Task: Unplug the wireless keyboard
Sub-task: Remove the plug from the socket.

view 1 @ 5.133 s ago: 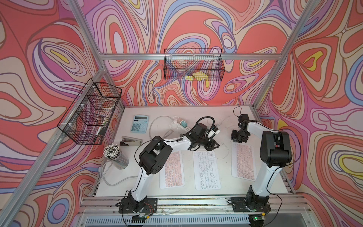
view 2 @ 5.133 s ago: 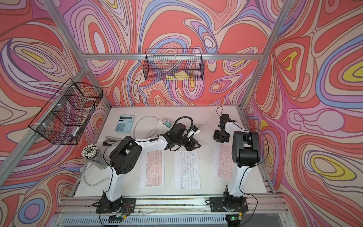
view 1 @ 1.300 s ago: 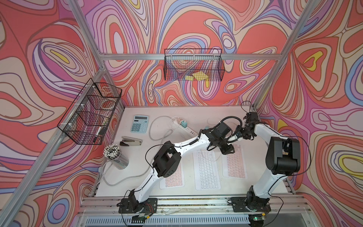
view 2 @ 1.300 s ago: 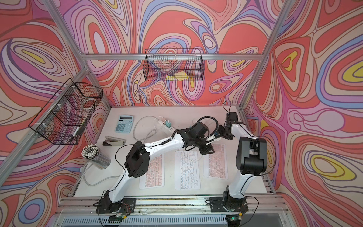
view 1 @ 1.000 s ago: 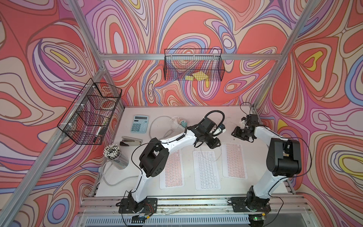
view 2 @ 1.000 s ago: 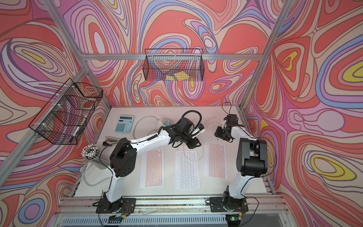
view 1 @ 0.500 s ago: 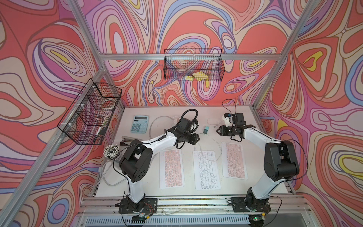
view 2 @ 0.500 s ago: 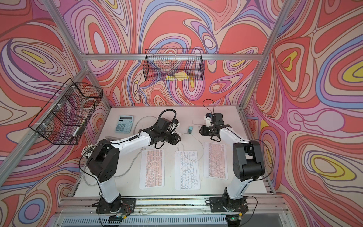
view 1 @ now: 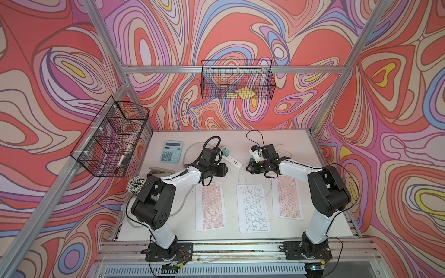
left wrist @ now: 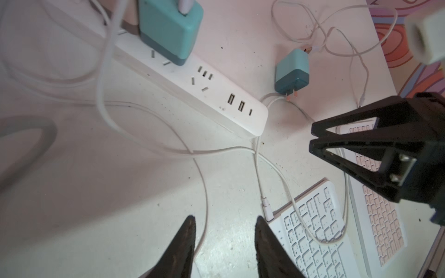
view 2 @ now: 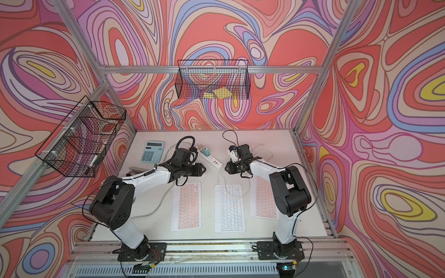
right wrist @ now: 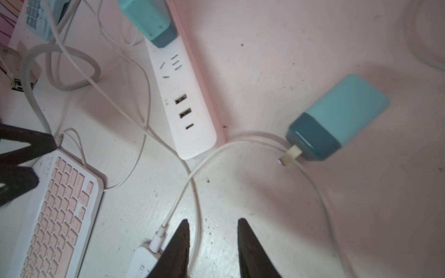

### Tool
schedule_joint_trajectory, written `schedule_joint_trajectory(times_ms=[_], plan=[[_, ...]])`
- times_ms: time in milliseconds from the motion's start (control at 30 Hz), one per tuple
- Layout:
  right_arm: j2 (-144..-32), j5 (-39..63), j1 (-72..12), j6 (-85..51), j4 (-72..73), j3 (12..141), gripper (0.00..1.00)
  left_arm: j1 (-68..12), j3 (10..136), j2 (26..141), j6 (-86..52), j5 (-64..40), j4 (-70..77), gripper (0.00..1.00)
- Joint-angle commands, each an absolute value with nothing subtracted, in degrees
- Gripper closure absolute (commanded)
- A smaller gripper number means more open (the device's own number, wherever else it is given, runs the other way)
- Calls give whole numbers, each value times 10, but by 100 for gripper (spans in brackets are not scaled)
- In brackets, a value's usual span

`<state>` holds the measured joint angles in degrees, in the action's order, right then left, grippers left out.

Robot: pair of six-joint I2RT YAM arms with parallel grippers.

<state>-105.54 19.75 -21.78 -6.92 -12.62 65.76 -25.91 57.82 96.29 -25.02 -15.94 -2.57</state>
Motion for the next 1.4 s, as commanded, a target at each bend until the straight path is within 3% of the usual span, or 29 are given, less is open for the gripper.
schedule_joint_trajectory(times_ms=[0,433,1100,1367], plan=[[-1074,193,-229,-64,-70,688,65,-231,564,933,-287,-156,4,57],[-1193,286,-247,-10,-32,816,63,-172,553,946,-341,-196,29,57],[-1336,261,-262,29,-23,971,59,-142,635,1011,-361,-202,-18,58],[-1367,257,-267,26,-13,1003,61,-141,653,1031,-367,-206,-21,58]])
